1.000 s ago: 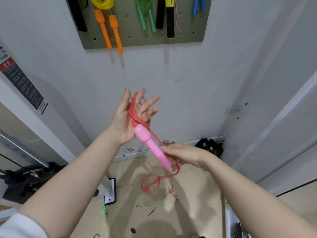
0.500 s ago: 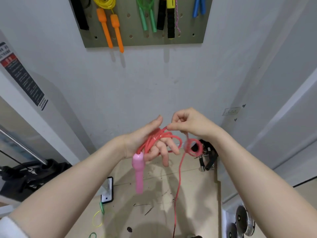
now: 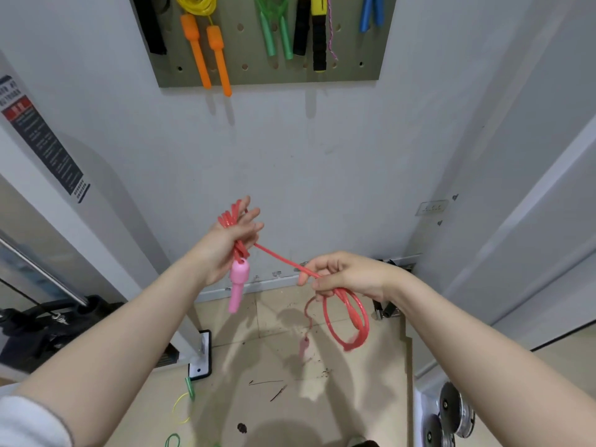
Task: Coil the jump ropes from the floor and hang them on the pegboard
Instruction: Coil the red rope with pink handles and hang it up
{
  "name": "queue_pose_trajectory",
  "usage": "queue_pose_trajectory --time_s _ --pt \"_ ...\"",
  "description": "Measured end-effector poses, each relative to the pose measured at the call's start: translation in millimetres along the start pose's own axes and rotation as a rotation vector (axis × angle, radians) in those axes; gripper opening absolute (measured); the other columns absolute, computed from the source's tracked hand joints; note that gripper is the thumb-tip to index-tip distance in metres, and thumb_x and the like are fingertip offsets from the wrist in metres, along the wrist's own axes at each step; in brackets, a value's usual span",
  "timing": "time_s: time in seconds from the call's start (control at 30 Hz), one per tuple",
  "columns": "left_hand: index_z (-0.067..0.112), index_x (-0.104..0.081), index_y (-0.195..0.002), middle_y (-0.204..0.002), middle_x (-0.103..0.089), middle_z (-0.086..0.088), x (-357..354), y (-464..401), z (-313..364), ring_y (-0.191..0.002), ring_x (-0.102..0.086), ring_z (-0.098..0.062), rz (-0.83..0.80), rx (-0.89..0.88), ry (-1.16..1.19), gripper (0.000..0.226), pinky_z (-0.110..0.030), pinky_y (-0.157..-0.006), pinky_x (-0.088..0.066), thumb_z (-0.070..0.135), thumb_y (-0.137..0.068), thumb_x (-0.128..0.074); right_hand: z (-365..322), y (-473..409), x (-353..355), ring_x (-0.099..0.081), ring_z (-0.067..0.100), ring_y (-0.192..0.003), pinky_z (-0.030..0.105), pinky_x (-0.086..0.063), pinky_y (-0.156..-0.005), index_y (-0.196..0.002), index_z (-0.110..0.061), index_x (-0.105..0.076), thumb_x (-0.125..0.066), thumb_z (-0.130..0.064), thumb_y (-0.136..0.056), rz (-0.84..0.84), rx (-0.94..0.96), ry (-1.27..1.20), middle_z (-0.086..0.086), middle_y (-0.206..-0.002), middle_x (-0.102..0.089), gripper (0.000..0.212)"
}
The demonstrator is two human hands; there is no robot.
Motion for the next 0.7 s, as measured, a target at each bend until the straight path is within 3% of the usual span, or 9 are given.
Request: queue_pose_trajectory --time_s 0.07,0.17,0.23,0.3,0.4,0.47,0.53,0.63,0.7 --pt "0.023 -0.024 -0.146 -0.146 -0.037 0.003 -22.2 12.4 -2.5 -0.124 -0.044 -0.014 -0.124 -0.056 -0.291 0.066 -0.026 -0.101 -0.036 -0.01 -0.091 -0.041 -9.7 1.2 -4.1 -0.049 0.007 -0.051 0.026 -0.042 -0.063 -0.091 -0.014 -0.061 -0.045 -0.004 -0.093 -0.013 -0.018 0.028 -0.004 -0.056 -0.052 0.019" --pt "0.027 -0.038 -0.131 -0.131 -0.051 -0.001 -56.8 29.3 -18.9 -0.1 -0.044 -0.002 -0.428 -0.036 -0.737 0.053 -0.041 -0.102 -0.028 -0.007 -0.091 -0.045 -13.0 4.4 -2.7 -0.04 0.006 -0.041 0.022 -0.029 -0.044 -0.086 -0.01 -0.059 -0.037 -0.021 -0.1 0.063 -0.051 0.043 -0.005 -0.049 -0.047 0.028" --pt "0.014 -0.061 -0.1 -0.102 -0.064 -0.011 -58.7 37.5 -28.5 -0.091 -0.046 -0.044 -0.494 0.055 -0.892 0.018 -0.05 -0.069 -0.044 0.007 -0.084 -0.055 -6.9 8.8 2.7 -0.04 0.006 -0.036 0.017 -0.031 -0.039 -0.084 -0.001 -0.058 -0.032 -0.032 -0.1 0.082 -0.101 -0.032 -0.008 -0.042 -0.047 0.043" --pt "0.008 -0.062 -0.102 -0.069 -0.053 0.001 -45.9 37.7 -37.8 -0.053 -0.046 -0.02 -0.477 0.149 -0.873 0.035 -0.032 -0.045 -0.037 0.02 -0.07 -0.056 3.9 14.5 6.4 -0.052 0.009 -0.042 0.019 -0.043 -0.05 -0.085 0.0 -0.059 -0.033 -0.033 -0.099 0.045 -0.182 -0.175 -0.006 -0.046 -0.056 0.044" --pt "0.019 -0.065 -0.1 -0.08 -0.066 0.001 -38.8 31.0 -37.3 -0.075 -0.065 -0.015 -0.361 0.012 -0.986 0.037 -0.039 -0.07 -0.056 0.043 -0.072 -0.063 18.7 21.3 1.3 -0.059 0.018 -0.049 0.031 -0.052 -0.066 -0.102 0.002 -0.058 -0.042 -0.043 -0.088 -0.124 -0.26 -0.48 0.0 -0.051 -0.058 0.05" --pt "0.01 -0.063 -0.08 -0.082 -0.065 -0.008 -35.8 22.6 -33.5 -0.08 -0.062 -0.02 -0.166 -0.106 -0.988 0.039 -0.032 -0.082 -0.05 0.049 -0.078 -0.06 28.2 24.4 3.1 -0.061 0.014 -0.048 0.029 -0.056 -0.054 -0.11 -0.007 -0.058 -0.039 -0.054 -0.084 -0.156 -0.308 -0.584 0.001 -0.061 -0.063 0.057" --pt "0.011 -0.061 -0.074 -0.08 -0.063 -0.008 -29.4 16.8 -29.6 -0.077 -0.058 -0.02 0.004 -0.127 -0.92 0.027 -0.028 -0.079 -0.044 0.034 -0.088 -0.059 34.9 28.5 5.1 -0.054 0.011 -0.037 0.022 -0.049 -0.039 -0.109 -0.013 -0.06 -0.047 -0.068 -0.074 -0.182 -0.344 -0.61 0.009 -0.073 -0.064 0.067" --pt "0.01 -0.068 -0.098 -0.098 -0.067 -0.008 -13.8 11.9 -25.0 -0.095 -0.063 -0.022 0.127 -0.07 -0.822 0.028 -0.034 -0.086 -0.049 0.036 -0.086 -0.063 48.2 30.3 14.1 -0.027 0.001 -0.026 0.011 -0.027 -0.031 -0.091 -0.007 -0.062 -0.073 -0.067 -0.054 -0.162 -0.324 -0.57 0.002 -0.053 -0.047 0.072" --pt "0.013 -0.063 -0.076 -0.063 -0.06 0.004 1.6 10.8 -26.3 -0.062 -0.059 -0.012 0.116 -0.028 -0.793 0.027 -0.023 -0.065 -0.047 0.039 -0.081 -0.068 57.3 30.1 39.1 -0.017 0.001 -0.03 0.012 -0.016 -0.034 -0.064 -0.015 -0.054 -0.082 -0.048 -0.054 0.113 -0.224 -0.659 -0.008 -0.043 -0.031 0.045"
Point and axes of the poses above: each hand's wrist, its own y-axis away from the middle knuckle, its own x-axis out of the back of the hand, z = x × y, the point moved 6 cm from there along -y, towards the middle knuckle
